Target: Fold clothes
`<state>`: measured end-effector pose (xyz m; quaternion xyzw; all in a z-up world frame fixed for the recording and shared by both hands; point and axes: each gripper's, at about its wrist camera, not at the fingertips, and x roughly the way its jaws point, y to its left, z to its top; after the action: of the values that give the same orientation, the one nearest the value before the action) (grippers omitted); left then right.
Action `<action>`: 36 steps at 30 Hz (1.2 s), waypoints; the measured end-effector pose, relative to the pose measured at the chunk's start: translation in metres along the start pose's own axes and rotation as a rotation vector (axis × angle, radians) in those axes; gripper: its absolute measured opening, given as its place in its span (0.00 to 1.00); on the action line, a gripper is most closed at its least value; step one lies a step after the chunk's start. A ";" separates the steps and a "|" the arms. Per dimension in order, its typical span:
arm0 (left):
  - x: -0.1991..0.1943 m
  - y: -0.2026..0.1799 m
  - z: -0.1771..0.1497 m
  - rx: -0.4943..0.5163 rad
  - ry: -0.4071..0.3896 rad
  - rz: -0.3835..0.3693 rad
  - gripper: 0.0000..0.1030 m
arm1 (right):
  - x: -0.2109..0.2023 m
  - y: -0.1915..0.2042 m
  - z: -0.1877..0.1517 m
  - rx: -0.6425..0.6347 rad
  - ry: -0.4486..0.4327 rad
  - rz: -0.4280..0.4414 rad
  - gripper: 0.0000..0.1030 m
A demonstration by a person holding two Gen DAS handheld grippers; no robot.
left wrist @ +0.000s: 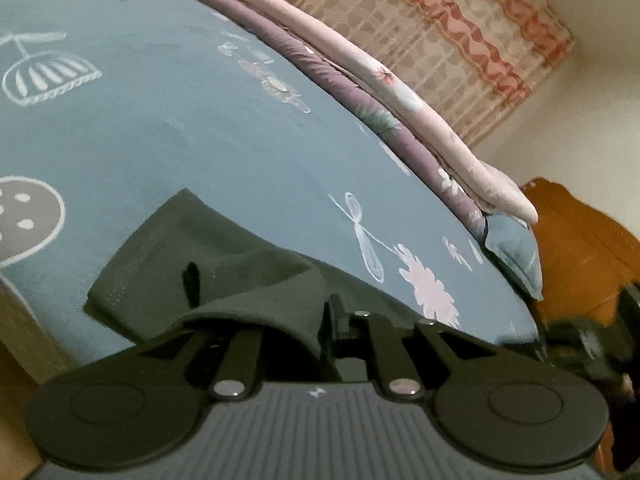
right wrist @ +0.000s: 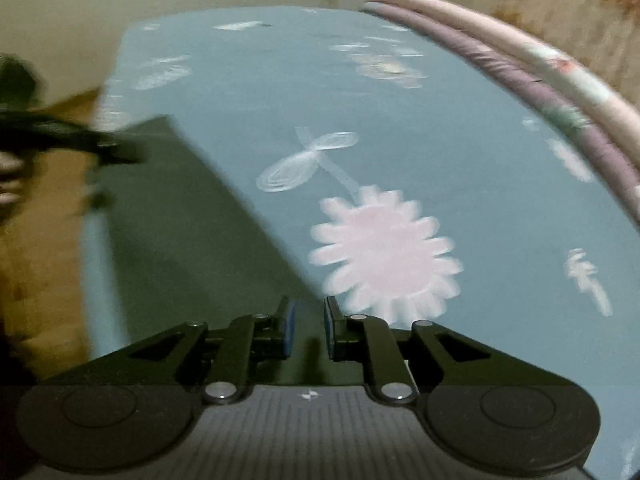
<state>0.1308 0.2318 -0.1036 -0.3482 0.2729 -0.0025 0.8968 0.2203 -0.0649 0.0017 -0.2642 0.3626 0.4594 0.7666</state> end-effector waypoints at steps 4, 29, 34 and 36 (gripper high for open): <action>0.007 0.007 0.000 -0.033 0.001 -0.012 0.12 | -0.009 0.024 -0.022 -0.035 0.083 0.128 0.18; -0.014 0.013 0.018 -0.115 -0.260 0.025 0.31 | 0.004 0.057 -0.057 -0.038 0.149 0.154 0.29; -0.004 0.035 0.019 -0.167 -0.200 0.138 0.03 | 0.005 0.057 -0.051 -0.045 0.159 0.142 0.29; -0.006 0.031 0.022 -0.130 -0.192 0.178 0.02 | 0.004 0.057 -0.050 -0.037 0.158 0.135 0.29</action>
<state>0.1309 0.2702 -0.1071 -0.3786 0.2151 0.1279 0.8911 0.1551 -0.0745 -0.0354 -0.2887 0.4302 0.4945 0.6979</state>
